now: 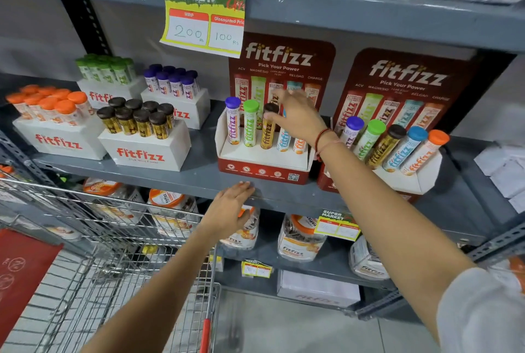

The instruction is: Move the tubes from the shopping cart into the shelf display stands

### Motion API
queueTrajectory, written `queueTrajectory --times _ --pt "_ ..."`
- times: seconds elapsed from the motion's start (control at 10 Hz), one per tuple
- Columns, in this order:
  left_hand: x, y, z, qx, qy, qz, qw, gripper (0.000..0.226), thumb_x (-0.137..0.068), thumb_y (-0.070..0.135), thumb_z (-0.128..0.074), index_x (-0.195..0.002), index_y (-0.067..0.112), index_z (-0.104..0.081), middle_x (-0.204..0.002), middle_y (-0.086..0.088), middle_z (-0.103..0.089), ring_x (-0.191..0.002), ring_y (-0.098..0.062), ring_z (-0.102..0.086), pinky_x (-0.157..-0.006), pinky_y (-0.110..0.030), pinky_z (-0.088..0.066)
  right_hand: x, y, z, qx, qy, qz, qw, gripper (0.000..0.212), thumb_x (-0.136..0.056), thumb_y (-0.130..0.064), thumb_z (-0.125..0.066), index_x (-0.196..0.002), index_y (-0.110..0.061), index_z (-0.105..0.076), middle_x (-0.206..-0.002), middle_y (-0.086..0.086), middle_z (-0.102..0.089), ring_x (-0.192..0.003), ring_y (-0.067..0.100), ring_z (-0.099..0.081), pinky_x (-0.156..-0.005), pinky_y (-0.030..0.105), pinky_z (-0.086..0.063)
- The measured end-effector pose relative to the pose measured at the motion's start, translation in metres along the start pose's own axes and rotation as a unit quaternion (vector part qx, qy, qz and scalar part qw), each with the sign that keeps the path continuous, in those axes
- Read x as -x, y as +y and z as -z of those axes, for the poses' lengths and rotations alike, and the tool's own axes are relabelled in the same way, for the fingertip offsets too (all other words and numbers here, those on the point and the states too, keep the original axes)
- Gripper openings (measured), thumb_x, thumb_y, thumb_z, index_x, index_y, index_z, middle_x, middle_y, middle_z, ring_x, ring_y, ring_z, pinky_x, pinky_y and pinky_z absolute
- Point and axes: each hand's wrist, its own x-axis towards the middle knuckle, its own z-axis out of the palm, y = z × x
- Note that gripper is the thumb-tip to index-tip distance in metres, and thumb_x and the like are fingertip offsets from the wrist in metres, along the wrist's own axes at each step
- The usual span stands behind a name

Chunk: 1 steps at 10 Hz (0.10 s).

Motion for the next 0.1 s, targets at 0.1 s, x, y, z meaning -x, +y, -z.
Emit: queueTrajectory --times 0.1 --pt "-0.0102 0.0094 0.0252 0.031 0.006 0.028 0.999 0.041 -0.089 0.020 -0.056 -0.129 0.011 -0.050 -0.129 -0.012 -0.056 -0.115 -0.029 -0.051 -0.092 -0.042 -0.043 0.0216 0.0091 0.0084 -0.040 0.123 -0.006 0.992 0.042 -0.089 -0.034 -0.058 -0.123 -0.010 -0.054 -0.123 0.012 -0.061 -0.121 0.028 -0.047 -0.102 0.038 -0.041"
